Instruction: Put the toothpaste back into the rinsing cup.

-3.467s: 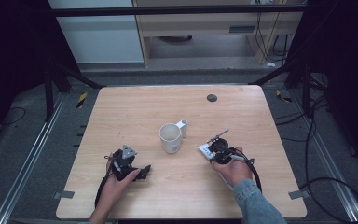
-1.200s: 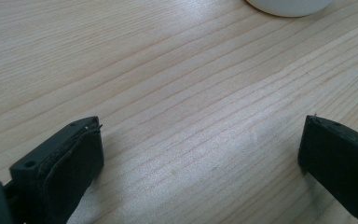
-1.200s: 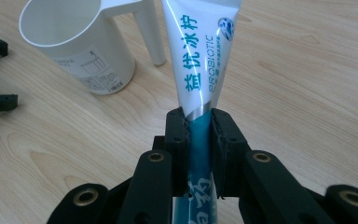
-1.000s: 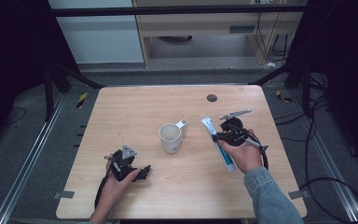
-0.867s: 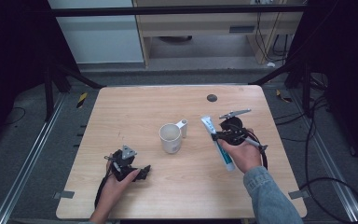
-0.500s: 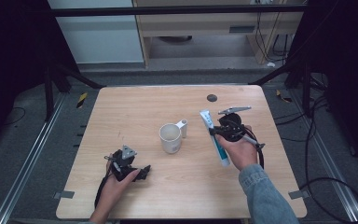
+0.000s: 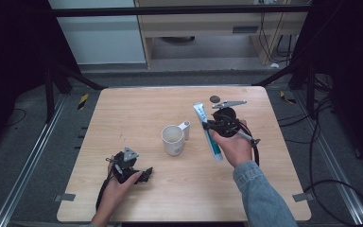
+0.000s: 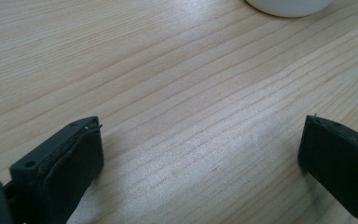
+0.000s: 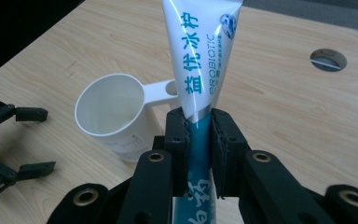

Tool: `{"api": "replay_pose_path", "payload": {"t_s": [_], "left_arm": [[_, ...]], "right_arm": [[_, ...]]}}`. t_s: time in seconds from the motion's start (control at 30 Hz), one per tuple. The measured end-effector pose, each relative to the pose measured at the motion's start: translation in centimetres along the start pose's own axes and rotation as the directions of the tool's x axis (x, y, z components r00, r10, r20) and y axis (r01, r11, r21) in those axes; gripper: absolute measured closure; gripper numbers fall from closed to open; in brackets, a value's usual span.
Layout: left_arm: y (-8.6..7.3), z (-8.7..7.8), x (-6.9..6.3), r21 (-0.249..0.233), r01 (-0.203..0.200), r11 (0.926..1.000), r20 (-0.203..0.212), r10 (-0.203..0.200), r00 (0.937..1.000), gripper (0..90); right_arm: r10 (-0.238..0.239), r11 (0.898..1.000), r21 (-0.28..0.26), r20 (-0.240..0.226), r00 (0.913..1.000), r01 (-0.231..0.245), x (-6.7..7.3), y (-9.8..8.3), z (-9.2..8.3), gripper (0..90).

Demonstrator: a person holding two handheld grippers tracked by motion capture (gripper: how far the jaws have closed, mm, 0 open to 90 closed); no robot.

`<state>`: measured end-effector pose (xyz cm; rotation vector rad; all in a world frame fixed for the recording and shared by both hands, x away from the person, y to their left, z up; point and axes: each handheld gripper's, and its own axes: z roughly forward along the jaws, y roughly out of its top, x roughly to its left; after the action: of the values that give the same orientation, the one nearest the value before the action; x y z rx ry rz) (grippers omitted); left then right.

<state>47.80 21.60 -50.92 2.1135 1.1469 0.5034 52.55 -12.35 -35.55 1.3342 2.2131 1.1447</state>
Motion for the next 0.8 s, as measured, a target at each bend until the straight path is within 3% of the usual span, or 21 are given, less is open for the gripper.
{"api": "replay_pose_path", "payload": {"t_s": [0.5, 0.8], "left_arm": [[0.0, 0.0, 0.0, 0.000, -0.005, 1.0000, 0.000, 0.005, 1.0000, 0.0], [0.0, 0.0, 0.1, 0.001, -0.005, 1.0000, 0.002, 0.005, 1.0000, 0.0]], "right_arm": [[-0.015, 1.000, -0.021, -0.015, 0.9998, 0.014, 1.3, 1.8, 0.4, 78.4], [-0.036, 0.998, -0.047, -0.034, 0.9988, 0.034, 2.5, 3.8, 0.9, 78.4]]}}
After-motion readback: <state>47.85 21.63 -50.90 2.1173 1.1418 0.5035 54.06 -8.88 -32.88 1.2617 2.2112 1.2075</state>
